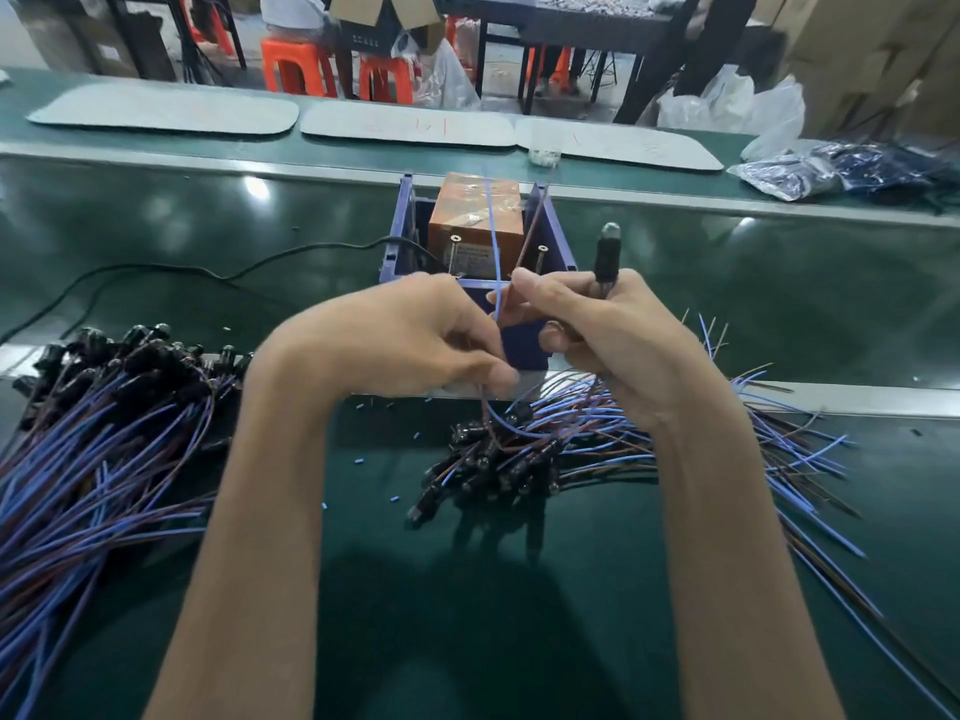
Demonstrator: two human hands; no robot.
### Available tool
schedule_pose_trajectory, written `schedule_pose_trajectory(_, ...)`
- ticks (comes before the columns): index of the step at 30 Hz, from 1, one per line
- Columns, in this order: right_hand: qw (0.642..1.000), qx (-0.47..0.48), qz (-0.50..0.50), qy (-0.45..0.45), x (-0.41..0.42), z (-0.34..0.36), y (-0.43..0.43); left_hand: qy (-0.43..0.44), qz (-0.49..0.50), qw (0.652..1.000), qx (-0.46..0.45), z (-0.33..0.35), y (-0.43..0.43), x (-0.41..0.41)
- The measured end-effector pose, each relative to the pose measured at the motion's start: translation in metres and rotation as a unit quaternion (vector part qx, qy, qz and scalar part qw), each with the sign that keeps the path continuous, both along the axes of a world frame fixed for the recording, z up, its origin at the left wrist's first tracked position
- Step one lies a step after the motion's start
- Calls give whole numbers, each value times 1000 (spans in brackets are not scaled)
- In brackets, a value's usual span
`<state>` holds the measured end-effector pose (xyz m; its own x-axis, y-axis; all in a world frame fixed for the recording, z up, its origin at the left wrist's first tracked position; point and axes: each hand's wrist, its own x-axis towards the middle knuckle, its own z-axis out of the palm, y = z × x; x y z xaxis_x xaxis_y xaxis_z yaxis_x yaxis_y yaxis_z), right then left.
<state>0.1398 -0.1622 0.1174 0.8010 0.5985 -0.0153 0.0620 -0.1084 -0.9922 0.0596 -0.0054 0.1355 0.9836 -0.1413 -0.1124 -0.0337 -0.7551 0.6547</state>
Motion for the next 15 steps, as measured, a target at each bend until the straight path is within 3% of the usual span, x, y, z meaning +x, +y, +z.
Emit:
schedule_pose_trajectory(6, 999, 29, -18, 24, 6, -1, -6, 37, -31, 997, -63, -6, -6, 6)
schedule_pose_trajectory(15, 1000, -23, -15, 15, 2, -5, 3, 81, -83, 992, -49, -6, -15, 7)
